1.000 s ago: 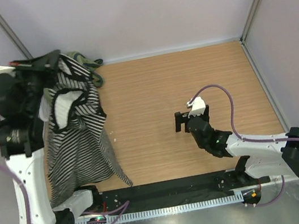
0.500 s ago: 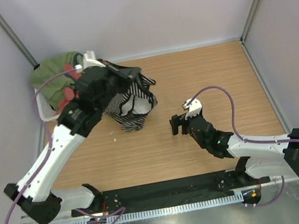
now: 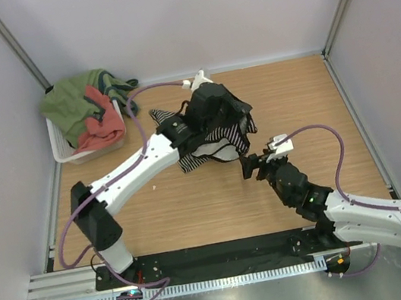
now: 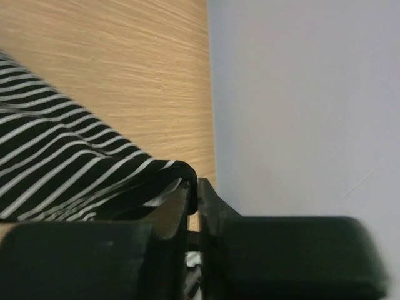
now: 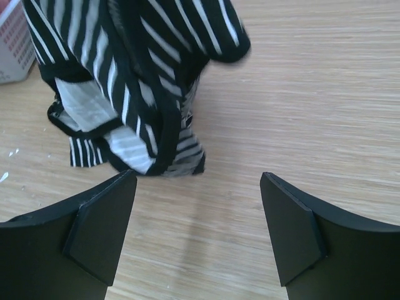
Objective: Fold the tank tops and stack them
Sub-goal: Move the tank top to the center of the board, then flatten the tank top out
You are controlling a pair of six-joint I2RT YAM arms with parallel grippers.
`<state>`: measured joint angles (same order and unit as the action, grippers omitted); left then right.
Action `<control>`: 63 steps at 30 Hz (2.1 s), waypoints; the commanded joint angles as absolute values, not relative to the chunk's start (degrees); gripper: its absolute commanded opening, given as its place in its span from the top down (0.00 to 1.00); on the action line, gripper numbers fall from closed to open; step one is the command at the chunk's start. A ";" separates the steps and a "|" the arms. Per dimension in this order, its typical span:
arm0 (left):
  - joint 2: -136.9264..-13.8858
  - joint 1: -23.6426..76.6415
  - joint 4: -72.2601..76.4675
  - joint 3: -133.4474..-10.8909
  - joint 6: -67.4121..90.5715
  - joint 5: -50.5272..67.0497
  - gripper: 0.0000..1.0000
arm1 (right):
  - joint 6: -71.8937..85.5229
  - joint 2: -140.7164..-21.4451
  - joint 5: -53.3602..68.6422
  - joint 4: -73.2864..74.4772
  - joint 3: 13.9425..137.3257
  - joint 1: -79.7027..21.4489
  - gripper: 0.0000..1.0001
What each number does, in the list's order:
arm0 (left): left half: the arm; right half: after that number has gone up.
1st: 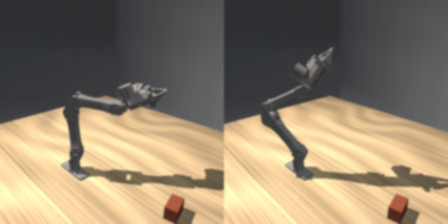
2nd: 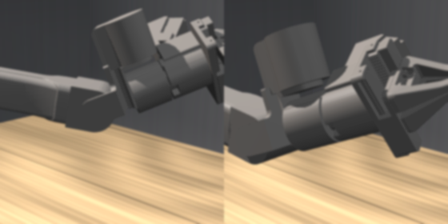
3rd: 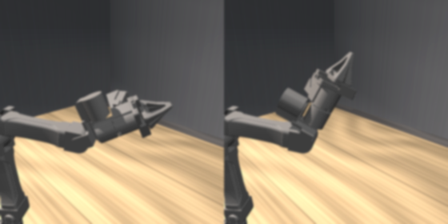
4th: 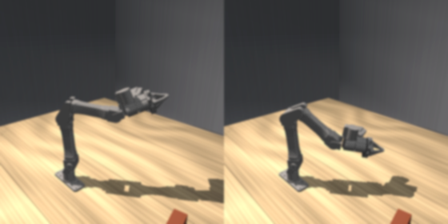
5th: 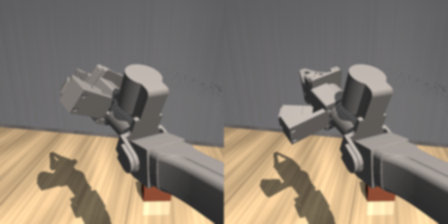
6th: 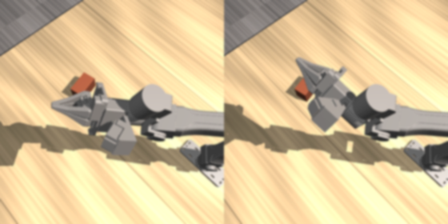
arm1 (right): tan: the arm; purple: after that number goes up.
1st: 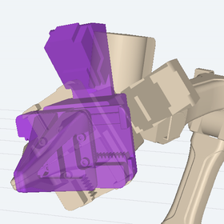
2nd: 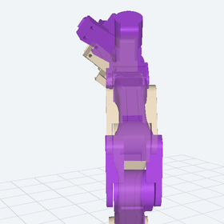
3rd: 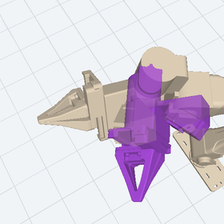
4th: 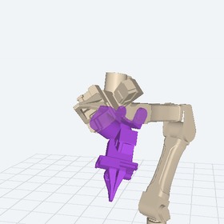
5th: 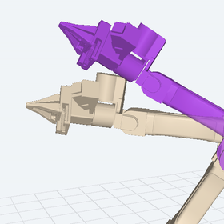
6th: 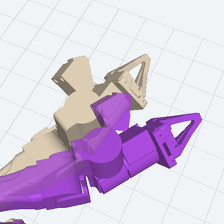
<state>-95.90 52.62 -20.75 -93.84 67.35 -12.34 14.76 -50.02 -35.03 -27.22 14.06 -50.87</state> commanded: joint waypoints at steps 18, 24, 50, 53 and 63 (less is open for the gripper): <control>-83.43 32.10 -31.12 -82.47 54.32 -2.28 0.01 | 12.92 -61.95 -21.82 -28.92 21.26 -50.80 0.37; -71.20 25.58 -26.37 -62.70 54.40 -4.57 0.03 | 13.36 -73.28 -12.23 -20.59 35.03 -50.80 0.46; -53.53 22.59 -15.21 -33.59 49.48 -15.02 0.05 | 17.40 -102.13 -27.16 1.76 64.25 -53.70 0.51; -51.69 22.59 -14.94 -31.65 48.61 -15.38 0.06 | 17.23 -104.14 -28.30 2.81 66.43 -53.70 0.50; -47.90 22.59 -14.15 -29.44 46.06 -15.04 0.06 | 16.00 -104.43 -29.44 5.46 68.04 -53.96 0.99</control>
